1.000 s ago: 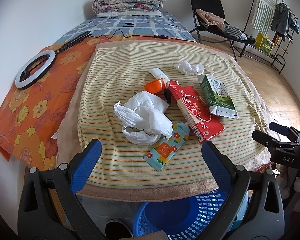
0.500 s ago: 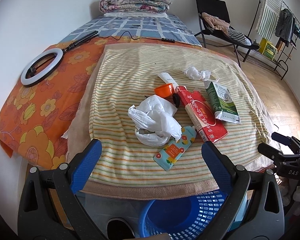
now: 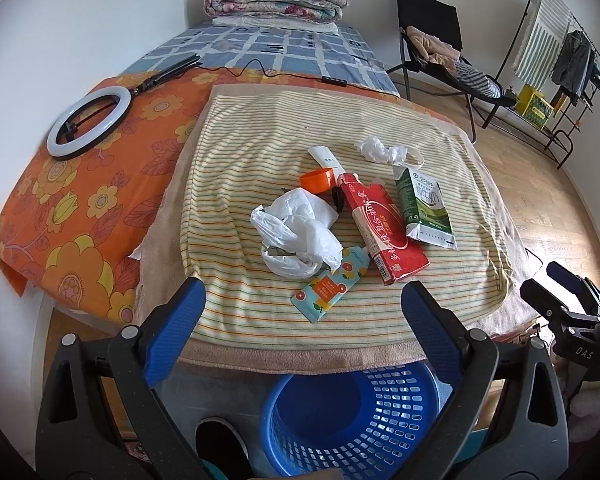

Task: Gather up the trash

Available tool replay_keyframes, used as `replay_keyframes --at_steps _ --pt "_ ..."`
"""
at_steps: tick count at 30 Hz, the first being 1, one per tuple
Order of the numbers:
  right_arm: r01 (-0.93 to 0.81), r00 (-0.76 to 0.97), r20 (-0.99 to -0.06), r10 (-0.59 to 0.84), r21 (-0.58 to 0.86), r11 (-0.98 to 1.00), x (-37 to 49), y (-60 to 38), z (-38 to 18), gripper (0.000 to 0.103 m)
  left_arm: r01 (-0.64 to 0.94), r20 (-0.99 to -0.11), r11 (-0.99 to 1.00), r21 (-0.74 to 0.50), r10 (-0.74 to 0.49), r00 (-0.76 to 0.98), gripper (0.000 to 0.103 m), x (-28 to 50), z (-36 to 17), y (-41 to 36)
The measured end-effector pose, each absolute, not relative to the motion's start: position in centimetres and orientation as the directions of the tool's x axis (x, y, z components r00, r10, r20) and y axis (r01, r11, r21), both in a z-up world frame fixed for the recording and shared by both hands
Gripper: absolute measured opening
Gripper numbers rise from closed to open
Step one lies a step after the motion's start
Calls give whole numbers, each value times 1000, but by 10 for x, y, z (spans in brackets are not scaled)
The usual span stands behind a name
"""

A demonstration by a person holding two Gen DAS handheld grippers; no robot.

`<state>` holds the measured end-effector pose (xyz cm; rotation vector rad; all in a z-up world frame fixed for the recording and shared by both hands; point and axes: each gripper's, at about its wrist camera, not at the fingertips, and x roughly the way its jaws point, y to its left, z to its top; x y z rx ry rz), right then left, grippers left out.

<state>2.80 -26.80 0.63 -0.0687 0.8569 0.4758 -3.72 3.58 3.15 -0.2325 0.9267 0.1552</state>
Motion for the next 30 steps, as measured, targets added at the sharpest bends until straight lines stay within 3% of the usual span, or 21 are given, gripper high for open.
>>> replay_keyframes --at_steps 11,20,22,24,30 --pt "-427 616 -713 334 53 903 29 -260 8 100 -209 -802 971 -117 31 597 100 -26 21 49" --pt "-422 491 -797 351 135 897 51 -274 -46 93 -252 -832 950 -184 -14 555 100 -4 -18 83" --pt "-408 482 -806 343 141 902 55 -276 -48 94 -266 -841 942 -205 -31 540 100 4 -25 91" --pt "-401 473 -801 366 174 899 60 -275 -45 103 -275 -845 934 -228 -49 533 100 11 -28 97" --pt "-421 495 -788 367 152 894 92 -249 -28 103 -287 -848 917 -275 -91 522 100 38 -38 101"
